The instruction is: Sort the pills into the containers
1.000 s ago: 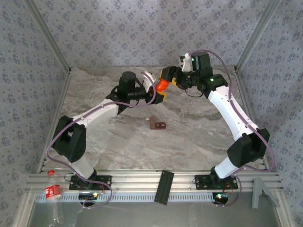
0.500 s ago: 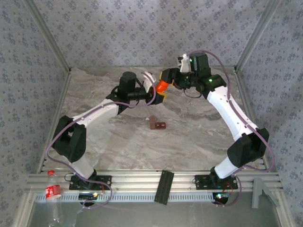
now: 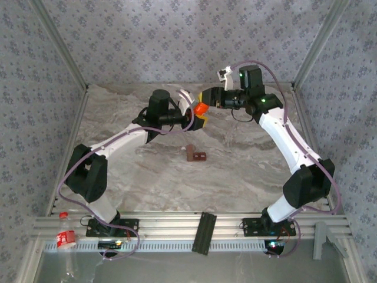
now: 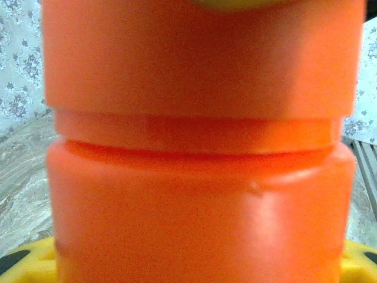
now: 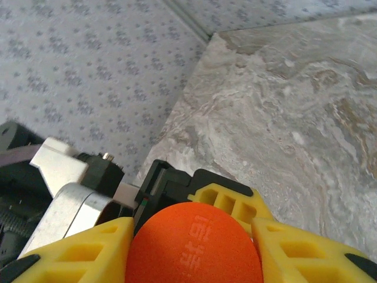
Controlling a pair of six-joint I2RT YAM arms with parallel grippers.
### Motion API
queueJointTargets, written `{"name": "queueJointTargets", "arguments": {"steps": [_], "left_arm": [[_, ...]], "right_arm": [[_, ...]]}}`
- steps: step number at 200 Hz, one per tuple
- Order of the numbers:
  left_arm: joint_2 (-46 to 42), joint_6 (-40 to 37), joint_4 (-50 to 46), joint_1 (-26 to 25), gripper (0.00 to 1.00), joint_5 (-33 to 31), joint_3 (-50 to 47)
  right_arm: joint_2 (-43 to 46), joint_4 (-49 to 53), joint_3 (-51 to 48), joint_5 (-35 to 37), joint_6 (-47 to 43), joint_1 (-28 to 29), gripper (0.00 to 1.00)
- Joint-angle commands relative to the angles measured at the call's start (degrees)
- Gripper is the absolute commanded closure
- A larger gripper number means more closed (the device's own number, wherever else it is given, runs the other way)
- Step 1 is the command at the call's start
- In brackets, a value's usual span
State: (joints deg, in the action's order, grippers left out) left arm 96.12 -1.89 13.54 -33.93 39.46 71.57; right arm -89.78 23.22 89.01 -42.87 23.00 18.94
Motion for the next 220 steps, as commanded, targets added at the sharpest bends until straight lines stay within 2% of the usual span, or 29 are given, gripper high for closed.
{"name": "queueJointTargets", "arguments": {"steps": [1,25,48,57,72,82,104,126,153,189,220], "left_arm": [[-2.93,3.14,4.45,-0.08,1.00,1.59,0.47],[-3.41,3.75,5.00,-0.25,1.00,1.71,-0.27],[-3.87,3.78,4.99,-0.26,1.00,1.52,-0.70],[-3.95,3.73,4.97,-0.30,1.00,1.55,-0.80],[-3.92,3.48,4.77,-0.30,1.00,1.33,-0.72],[-3.91,3.25,4.58,-0.31,1.00,1.15,-0.73],[-3.85,2.05,3.74,-0.31,1.00,0.49,-0.49],[-3.53,1.07,2.83,-0.33,1.00,0.29,-0.07],[-2.94,0.02,1.45,-0.29,1.00,0.27,0.76],[-2.56,-0.37,1.10,-0.31,1.00,0.35,1.06],[-2.33,-0.30,1.21,-0.26,1.00,0.46,1.08]], "right_arm": [[-1.90,-2.54,-1.60,-7.81,-13.12,-2.55,0.55],[-4.63,-3.81,0.32,-13.57,-14.78,-4.78,0.55],[-5.59,-3.75,1.45,-14.68,-14.39,-5.47,0.54],[-5.31,-3.51,1.47,-14.50,-14.22,-5.42,0.49],[-3.90,-1.98,1.07,-14.50,-13.64,-5.72,0.33],[-2.32,-2.95,-0.09,-12.60,-11.17,-6.40,0.26],[2.32,-6.34,-3.56,-8.43,-2.60,-9.01,0.20],[5.41,-8.27,-5.95,-4.57,7.70,-10.79,0.19],[6.82,-2.18,-6.04,5.03,17.28,-9.03,0.19],[6.83,0.01,-4.99,11.26,19.91,-4.42,0.19],[5.45,1.97,-2.43,12.86,18.30,-1.18,0.18]]}}
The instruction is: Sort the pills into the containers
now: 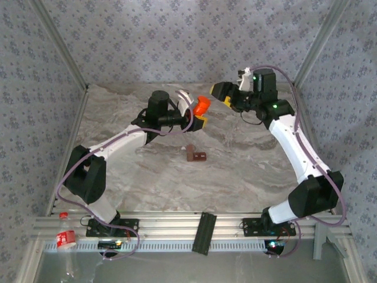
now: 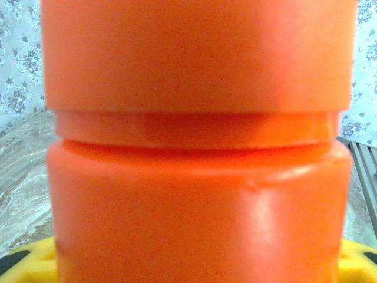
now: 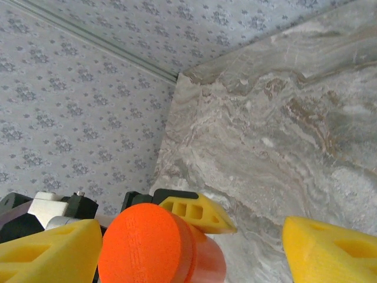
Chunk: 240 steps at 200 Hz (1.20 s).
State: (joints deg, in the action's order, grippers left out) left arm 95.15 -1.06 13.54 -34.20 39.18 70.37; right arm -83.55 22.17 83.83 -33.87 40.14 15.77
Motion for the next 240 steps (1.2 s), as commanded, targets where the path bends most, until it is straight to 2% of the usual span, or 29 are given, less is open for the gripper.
{"name": "queueJointTargets", "arguments": {"steps": [1,63,145,189,240], "left_arm": [[-1.37,-1.13,1.18,0.00,1.00,0.78,2.25],[-0.98,-0.72,1.76,-0.07,1.00,0.90,2.32],[-0.85,-0.50,1.87,-0.08,1.00,0.96,2.47],[-0.94,-0.43,2.00,-0.02,1.00,0.90,2.54],[-1.16,-0.13,2.36,0.01,1.00,0.97,2.61]], "right_arm": [[-0.76,3.08,2.83,3.88,1.12,2.07,0.18],[-2.83,3.21,4.15,3.64,0.36,5.40,0.20],[-3.45,3.44,4.44,3.02,-0.44,7.08,0.22],[-3.79,2.99,3.58,1.79,-0.92,7.17,0.36],[-5.14,3.75,3.44,-2.46,-3.58,7.32,0.46]]}}
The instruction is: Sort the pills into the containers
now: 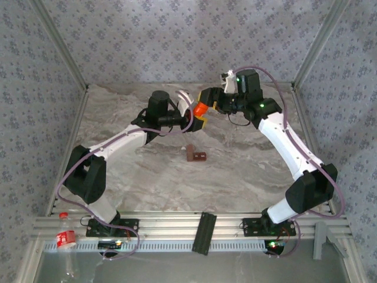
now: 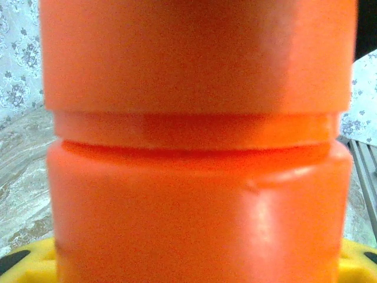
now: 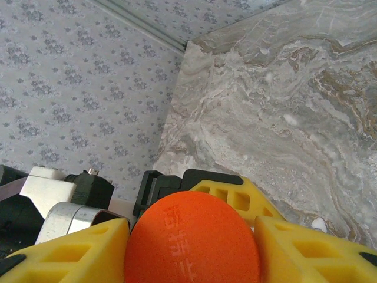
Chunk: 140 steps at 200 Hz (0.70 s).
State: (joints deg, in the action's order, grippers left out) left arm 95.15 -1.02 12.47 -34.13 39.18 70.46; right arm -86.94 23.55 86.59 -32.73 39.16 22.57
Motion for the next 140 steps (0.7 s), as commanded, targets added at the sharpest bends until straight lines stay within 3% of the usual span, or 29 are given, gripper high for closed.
{"name": "queueJointTargets", "arguments": {"steps": [1,51,85,107,140], "left_arm": [[-1.18,-0.19,3.39,-0.10,1.00,0.98,2.55],[-2.33,0.62,3.59,-0.11,1.00,2.14,2.11],[-3.60,2.28,5.18,-0.09,1.00,3.37,0.87],[-4.23,3.60,5.58,-0.14,1.00,4.90,0.74],[-4.70,3.75,5.46,-0.19,1.00,4.73,0.49]], "right_arm": [[-1.75,2.42,0.69,-3.72,-2.59,0.54,0.47],[-3.32,2.33,0.16,-10.31,-20.82,-3.50,0.55],[-4.55,-3.47,-2.82,-21.69,-29.77,-9.02,0.55],[-6.56,-7.75,-2.91,-27.45,-28.47,-11.48,0.55],[-6.74,-12.53,-2.97,-27.83,-22.50,-11.88,0.50]]}}
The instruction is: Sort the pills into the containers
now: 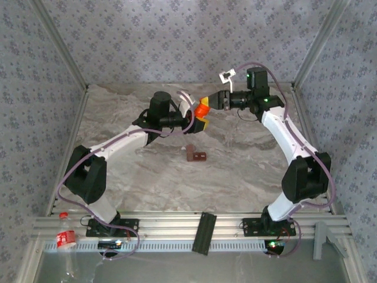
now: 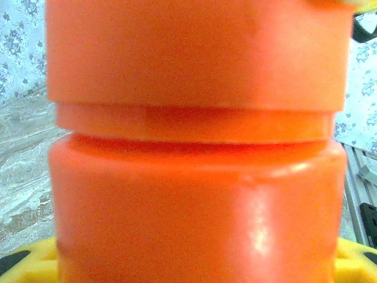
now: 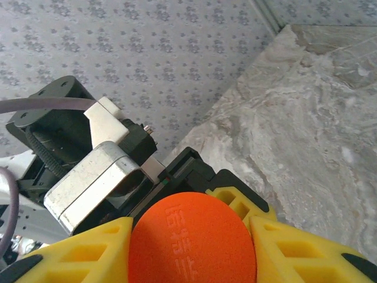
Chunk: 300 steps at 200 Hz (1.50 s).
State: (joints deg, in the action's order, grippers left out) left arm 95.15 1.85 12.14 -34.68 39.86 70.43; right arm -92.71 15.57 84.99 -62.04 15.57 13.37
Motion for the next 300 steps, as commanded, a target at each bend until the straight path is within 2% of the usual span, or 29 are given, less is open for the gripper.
{"name": "queueJointTargets", "arguments": {"steps": [1,17,30,67,88,124,262,300], "left_arm": [[-4.71,0.84,5.79,0.38,1.00,3.98,0.51],[-4.81,0.12,5.39,0.35,1.00,3.15,0.41],[-4.80,-0.88,4.73,0.40,1.00,2.53,0.49],[-4.11,-1.84,4.30,0.40,1.00,1.89,0.84],[-3.71,-2.00,4.07,0.44,1.00,2.00,1.27],[-3.30,-2.25,3.30,0.40,1.00,2.34,1.95],[-1.72,-1.67,3.41,0.39,1.00,2.68,3.17],[-1.73,-1.65,3.42,0.35,1.00,2.84,3.12]], "right_arm": [[-0.89,-4.79,-1.43,1.53,1.32,-2.70,0.49],[1.14,-6.65,-1.97,4.38,6.65,-2.90,0.28],[3.00,-5.09,-1.47,7.45,10.44,-3.10,0.21],[8.64,2.19,-2.11,20.77,18.92,-1.68,0.18],[11.44,3.81,-3.70,27.37,20.02,1.17,0.16],[13.01,7.01,-2.80,34.58,18.95,7.17,0.15],[11.15,7.83,0.65,34.38,17.86,11.06,0.16],[10.98,7.75,0.46,34.07,18.08,11.11,0.18]]}}
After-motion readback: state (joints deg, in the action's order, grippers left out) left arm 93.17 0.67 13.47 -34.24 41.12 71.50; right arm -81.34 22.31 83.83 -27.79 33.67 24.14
